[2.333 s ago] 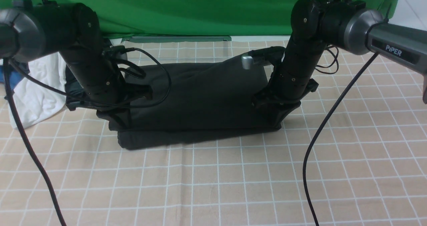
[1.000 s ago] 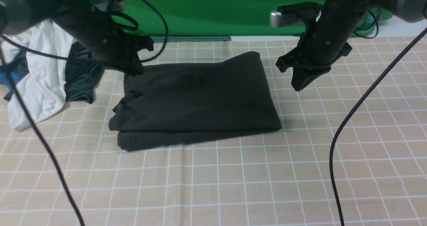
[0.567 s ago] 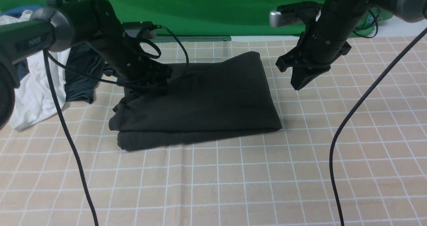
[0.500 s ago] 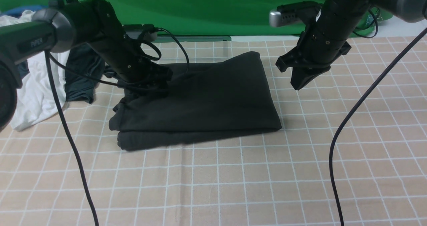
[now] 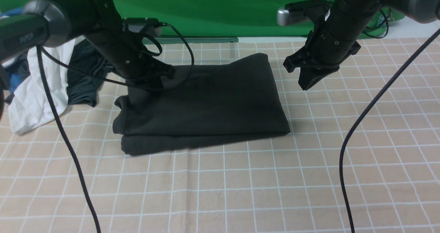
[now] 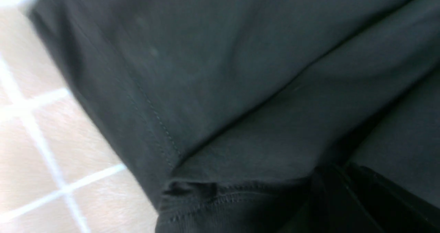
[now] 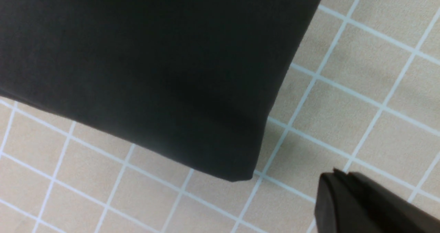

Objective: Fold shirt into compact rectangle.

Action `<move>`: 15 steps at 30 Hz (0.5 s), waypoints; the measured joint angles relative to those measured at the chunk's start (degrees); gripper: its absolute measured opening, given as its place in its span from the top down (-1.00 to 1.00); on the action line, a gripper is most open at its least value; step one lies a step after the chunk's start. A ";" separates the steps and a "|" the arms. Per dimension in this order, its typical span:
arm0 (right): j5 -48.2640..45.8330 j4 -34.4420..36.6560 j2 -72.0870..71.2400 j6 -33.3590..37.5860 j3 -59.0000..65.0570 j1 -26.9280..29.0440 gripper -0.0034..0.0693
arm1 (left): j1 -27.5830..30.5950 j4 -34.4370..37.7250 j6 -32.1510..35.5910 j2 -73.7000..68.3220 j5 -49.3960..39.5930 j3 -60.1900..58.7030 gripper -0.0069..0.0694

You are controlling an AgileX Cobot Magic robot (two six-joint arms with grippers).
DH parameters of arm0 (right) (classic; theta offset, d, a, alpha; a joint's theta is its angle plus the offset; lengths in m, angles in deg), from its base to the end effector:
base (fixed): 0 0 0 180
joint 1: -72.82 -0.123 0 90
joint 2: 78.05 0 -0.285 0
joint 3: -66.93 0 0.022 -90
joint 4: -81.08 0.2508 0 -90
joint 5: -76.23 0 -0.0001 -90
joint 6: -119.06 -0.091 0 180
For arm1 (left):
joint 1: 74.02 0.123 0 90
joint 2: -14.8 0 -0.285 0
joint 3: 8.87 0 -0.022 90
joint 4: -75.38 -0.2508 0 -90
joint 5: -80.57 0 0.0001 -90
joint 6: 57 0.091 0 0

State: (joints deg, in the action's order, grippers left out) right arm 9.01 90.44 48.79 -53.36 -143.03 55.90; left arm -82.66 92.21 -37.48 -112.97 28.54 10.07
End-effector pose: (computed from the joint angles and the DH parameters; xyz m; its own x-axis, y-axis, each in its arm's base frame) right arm 0.4241 0.1433 0.2565 -0.8942 -0.3428 -0.2878 -0.3899 0.9124 0.1246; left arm 0.4415 -0.0881 0.2051 -0.8804 0.2875 -0.3771 0.3667 0.9170 -0.1571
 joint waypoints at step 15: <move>0.63 0.00 0.00 0.00 0.00 -0.07 0.71 | 0.10 -9.01 -10.01 -0.22 5.24 0.00 0.77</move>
State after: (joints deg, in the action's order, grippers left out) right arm 9.64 90.44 48.79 -53.36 -143.03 55.83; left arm -82.56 83.20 -47.49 -113.19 33.78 10.07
